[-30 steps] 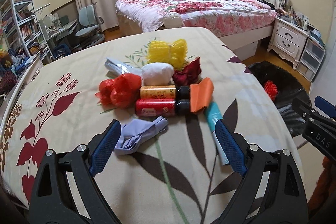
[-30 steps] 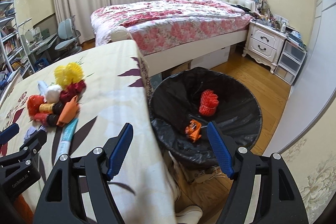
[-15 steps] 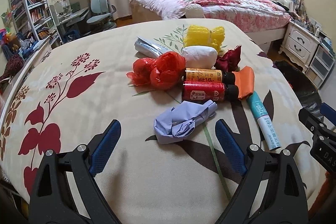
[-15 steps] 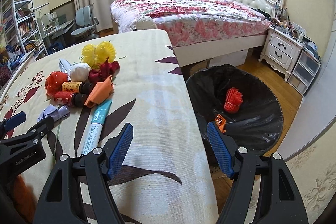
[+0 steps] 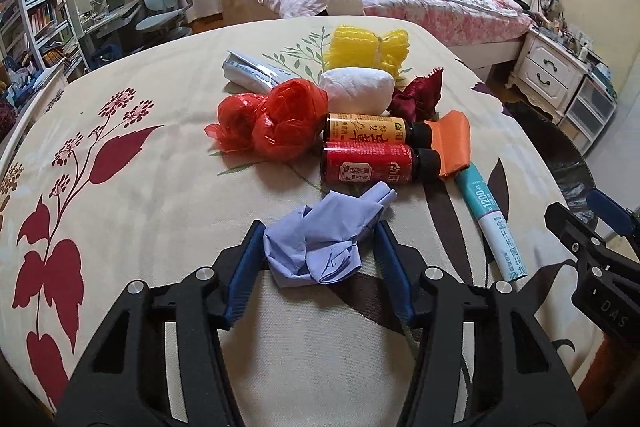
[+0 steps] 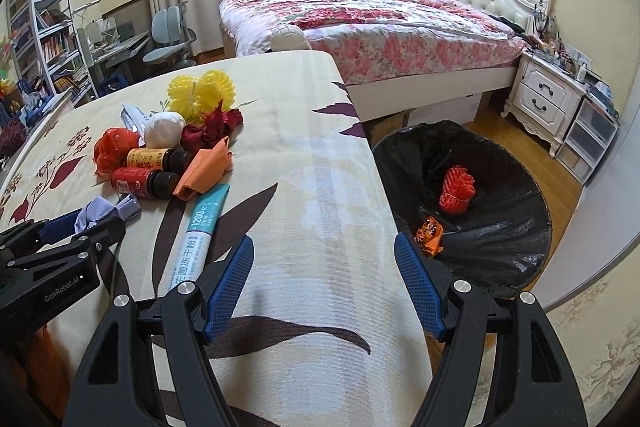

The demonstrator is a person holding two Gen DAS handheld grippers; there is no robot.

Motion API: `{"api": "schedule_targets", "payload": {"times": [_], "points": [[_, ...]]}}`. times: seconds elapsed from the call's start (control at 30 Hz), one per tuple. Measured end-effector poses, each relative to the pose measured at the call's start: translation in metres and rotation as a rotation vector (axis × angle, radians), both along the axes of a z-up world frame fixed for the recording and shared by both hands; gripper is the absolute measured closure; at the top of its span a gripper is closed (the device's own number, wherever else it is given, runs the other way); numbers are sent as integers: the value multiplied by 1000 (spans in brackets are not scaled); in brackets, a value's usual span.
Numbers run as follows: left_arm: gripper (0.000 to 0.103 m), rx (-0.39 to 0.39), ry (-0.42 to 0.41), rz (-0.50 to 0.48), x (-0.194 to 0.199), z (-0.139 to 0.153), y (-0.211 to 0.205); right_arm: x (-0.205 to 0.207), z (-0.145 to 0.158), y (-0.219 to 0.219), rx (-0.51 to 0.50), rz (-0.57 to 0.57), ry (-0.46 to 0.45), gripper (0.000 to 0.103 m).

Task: Collect trash
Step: 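Move the left tool to the lavender cloth and grasp it, then grasp the teal tube with the right tool while the left tool holds the lavender cloth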

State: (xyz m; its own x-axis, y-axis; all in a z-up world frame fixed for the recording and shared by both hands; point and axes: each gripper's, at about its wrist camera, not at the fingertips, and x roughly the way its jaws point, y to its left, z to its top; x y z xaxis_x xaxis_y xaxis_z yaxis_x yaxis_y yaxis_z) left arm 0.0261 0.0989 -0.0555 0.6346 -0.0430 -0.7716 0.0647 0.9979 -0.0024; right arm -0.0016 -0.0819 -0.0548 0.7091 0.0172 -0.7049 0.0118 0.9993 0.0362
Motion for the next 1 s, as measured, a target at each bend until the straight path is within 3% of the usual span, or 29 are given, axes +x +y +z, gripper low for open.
{"api": "schedule_targets", "payload": {"times": [0.43,0.7,0.77,0.9,1.0], "points": [[49,20,-46,61,-24,9,18,3,3,34,-4,99,0,32],[49,19,-50,104,-26,9,34,15,-7,53,-13,148,47,55],[49,14,-46,106,-26,8,34,16,-10,55,-5,161,59,67],[49,9,-44,105,-26,6,33,14,-10,58,9,185,62,81],[49,4,-48,105,-27,7,32,12,-9,58,8,184,61,84]]}}
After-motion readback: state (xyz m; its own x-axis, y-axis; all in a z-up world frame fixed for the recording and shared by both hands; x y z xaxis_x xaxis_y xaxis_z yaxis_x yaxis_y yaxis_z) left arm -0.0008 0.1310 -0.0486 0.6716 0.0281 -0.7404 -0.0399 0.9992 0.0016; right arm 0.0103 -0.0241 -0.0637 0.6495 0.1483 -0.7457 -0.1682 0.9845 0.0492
